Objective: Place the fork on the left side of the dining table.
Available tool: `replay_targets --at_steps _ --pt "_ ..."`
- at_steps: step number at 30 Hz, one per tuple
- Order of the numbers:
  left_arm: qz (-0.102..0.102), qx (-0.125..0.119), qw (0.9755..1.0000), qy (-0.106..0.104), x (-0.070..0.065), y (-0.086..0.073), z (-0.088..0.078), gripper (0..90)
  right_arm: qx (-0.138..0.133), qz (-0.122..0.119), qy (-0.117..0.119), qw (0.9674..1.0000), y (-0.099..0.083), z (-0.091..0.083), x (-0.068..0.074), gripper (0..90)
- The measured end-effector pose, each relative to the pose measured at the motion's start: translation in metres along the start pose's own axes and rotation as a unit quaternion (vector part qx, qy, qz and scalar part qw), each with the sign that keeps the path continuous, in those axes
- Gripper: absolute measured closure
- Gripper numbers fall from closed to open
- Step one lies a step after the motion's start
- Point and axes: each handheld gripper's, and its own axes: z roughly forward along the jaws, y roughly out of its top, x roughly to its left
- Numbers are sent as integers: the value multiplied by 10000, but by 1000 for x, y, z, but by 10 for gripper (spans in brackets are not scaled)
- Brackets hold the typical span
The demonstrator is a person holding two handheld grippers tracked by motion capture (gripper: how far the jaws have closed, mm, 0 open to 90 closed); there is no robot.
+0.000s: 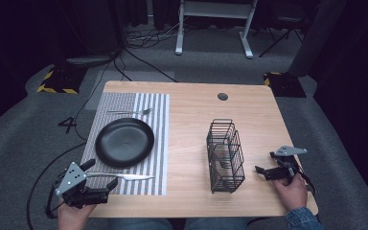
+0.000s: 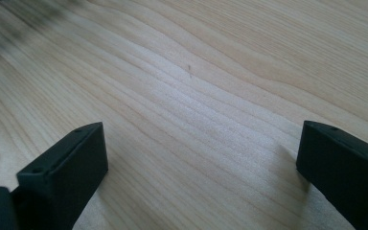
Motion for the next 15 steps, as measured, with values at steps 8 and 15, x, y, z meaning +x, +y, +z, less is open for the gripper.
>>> replay_targets --at_steps 8,15 --pt "118 411 9991 -69 -5 -14 8 0 4 -9 4 10000 0 0 0 36" --pt "643 1104 9917 -174 -18 -20 24 0 8 -9 5 10000 0 0 0 36"
